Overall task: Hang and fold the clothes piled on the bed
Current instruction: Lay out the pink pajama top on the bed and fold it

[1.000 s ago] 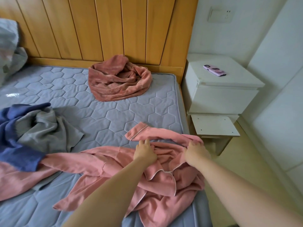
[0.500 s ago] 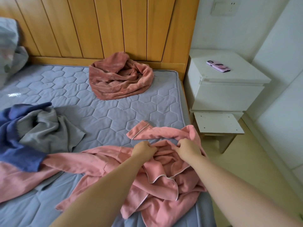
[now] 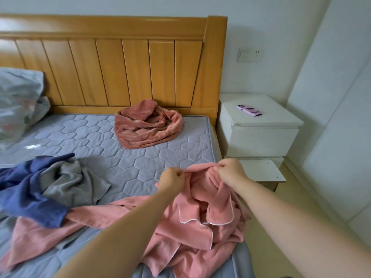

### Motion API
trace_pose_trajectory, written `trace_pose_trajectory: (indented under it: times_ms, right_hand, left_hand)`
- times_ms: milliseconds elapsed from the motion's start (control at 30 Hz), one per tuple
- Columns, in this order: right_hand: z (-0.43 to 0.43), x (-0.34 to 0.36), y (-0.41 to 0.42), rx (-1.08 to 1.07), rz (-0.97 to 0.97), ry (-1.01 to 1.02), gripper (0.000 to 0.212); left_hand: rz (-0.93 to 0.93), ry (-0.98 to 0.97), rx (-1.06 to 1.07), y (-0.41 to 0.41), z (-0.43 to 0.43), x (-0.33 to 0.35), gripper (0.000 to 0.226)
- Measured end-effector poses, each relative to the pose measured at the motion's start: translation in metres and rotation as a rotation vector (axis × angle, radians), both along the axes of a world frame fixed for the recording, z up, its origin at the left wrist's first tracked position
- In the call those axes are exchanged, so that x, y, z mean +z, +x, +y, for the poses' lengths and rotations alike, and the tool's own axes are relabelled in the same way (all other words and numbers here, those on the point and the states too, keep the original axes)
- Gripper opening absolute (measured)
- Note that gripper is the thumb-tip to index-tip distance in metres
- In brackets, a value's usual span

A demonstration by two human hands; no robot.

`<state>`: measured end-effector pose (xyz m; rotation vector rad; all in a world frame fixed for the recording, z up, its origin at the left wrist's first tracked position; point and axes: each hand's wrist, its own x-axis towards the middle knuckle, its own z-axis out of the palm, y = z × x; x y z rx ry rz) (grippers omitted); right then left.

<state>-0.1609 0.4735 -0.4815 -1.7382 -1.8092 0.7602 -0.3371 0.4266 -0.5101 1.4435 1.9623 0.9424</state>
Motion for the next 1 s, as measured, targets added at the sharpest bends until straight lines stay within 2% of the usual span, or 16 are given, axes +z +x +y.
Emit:
trace_pose_trajectory:
  times_ms: [100, 233, 367, 467, 533, 600, 767, 900, 1000]
  right_hand:
    - [-0.014, 0.032, 0.005, 0.02, -0.05, 0.113, 0.033]
    - [-0.043, 0.07, 0.015, 0.16, -0.117, 0.161, 0.037]
    - [-0.066, 0.101, 0.025, 0.172, -0.146, 0.144, 0.036]
    - [-0.074, 0.124, 0.027, 0.15, -0.045, 0.21, 0.03]
    - [-0.08, 0.14, 0.026, 0.137, -0.036, 0.262, 0.023]
    - [-0.084, 0.153, 0.025, 0.124, -0.015, 0.314, 0.027]
    - [-0.086, 0.169, 0.017, 0.108, 0.022, 0.393, 0.031]
    - [-0.088, 0.168, 0.018, 0.086, -0.01, 0.39, 0.026]
    - [-0.096, 0.168, 0.017, 0.195, -0.06, 0.35, 0.024]
  left_hand:
    - [-0.093, 0.059, 0.031, 0.008, -0.004, 0.035, 0.043]
    - [-0.007, 0.125, -0.082, 0.007, -0.016, 0.081, 0.046]
    - [0.348, 0.106, -0.235, 0.004, -0.036, 0.117, 0.029]
    - [0.63, 0.226, -0.195, 0.008, -0.049, 0.139, 0.021]
    - [0.625, 0.293, -0.154, 0.009, -0.053, 0.154, 0.026]
    - [0.563, 0.329, -0.162, 0.009, -0.05, 0.166, 0.03]
    - [0.526, 0.387, -0.259, 0.018, -0.055, 0.191, 0.019]
    - [0.674, 0.426, -0.21, 0.017, -0.06, 0.197, 0.024]
    - [0.496, 0.379, -0.182, 0.01, -0.056, 0.197, 0.019]
